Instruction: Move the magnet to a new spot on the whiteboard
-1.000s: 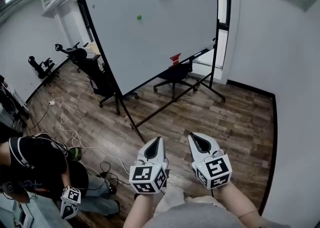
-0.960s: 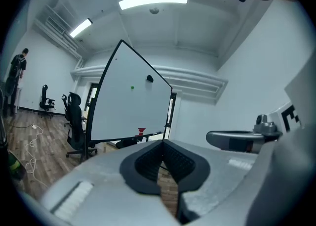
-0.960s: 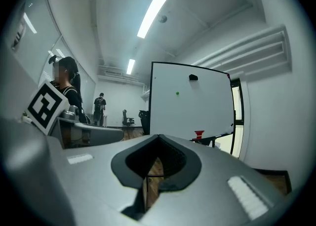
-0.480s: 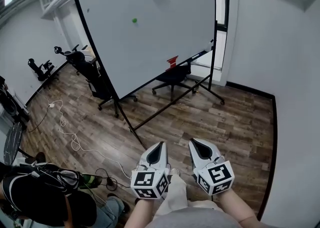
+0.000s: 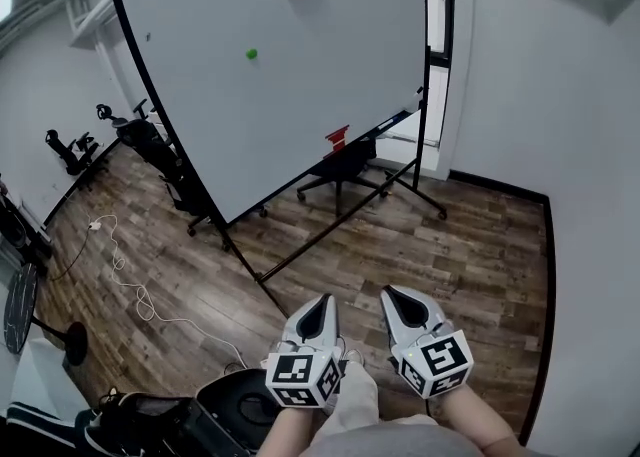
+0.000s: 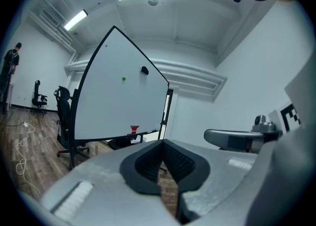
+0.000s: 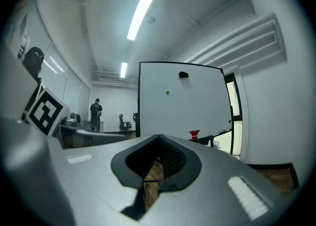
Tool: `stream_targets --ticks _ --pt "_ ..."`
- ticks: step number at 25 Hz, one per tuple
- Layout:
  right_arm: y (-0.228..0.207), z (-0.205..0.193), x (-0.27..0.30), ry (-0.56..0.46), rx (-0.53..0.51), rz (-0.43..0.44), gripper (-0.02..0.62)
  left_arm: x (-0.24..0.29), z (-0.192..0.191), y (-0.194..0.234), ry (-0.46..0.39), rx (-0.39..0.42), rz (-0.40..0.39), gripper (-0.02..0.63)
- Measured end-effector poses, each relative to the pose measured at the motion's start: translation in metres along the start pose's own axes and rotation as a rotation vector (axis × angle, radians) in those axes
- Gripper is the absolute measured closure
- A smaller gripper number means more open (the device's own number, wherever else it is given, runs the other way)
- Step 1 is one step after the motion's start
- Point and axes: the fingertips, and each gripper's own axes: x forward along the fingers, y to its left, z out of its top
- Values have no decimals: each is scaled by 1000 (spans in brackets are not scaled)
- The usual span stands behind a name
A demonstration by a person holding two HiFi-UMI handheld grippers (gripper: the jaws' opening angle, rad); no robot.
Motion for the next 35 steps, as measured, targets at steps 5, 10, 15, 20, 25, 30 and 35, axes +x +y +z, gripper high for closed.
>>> stream_targets --ticks 5,10,15,20,25,30,35 --pt "-24 11 46 -23 -15 10 592 45 11 24 -9 -30 -6 603" --pt "-41 23 101 -27 -25 35 592 87 27 55 -9 -25 10 601" --pt "-50 34 155 -39 -33 49 594 121 48 95 -25 -9 38 601" --pt "-58 43 205 -51 -47 61 592 153 65 130 -35 -21 41 601" --pt "-64 53 247 -59 -64 69 592 181 78 158 -39 -18 42 601" --pt "-69 63 280 -69 -75 75 592 198 84 177 -31 -15 42 601" --pt "-77 76 312 -83 -86 94 592 215 90 195 -27 -7 66 601"
